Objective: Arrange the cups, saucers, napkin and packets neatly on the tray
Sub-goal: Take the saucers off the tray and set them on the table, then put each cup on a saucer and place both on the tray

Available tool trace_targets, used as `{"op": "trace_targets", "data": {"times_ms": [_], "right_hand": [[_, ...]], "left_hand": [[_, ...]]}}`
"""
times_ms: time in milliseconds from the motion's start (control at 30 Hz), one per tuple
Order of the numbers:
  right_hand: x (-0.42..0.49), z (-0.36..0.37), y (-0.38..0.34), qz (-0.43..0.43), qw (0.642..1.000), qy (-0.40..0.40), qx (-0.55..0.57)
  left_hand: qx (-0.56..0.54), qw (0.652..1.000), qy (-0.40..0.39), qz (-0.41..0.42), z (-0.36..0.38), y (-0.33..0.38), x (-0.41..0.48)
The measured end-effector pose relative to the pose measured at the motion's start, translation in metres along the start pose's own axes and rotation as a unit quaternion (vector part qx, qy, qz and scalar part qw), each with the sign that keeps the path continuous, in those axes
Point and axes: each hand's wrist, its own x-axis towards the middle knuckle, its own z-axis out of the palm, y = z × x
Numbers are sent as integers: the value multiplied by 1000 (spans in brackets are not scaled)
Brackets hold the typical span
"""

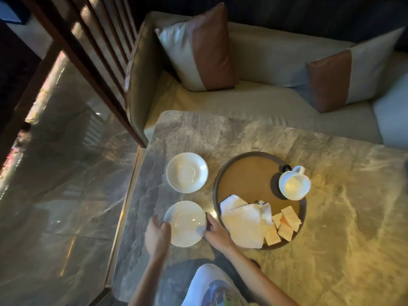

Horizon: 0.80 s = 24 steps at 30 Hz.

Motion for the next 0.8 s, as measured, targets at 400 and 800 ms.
{"op": "trace_targets", "data": {"times_ms": [400,800], "right_hand": [[-29,-243,37,-30,890,430,146],[6,-298,85,-58,927,369,12]], "left_hand": [[94,918,-202,329,208,136,-93],[212,888,-171,370,294,169,-133]]}}
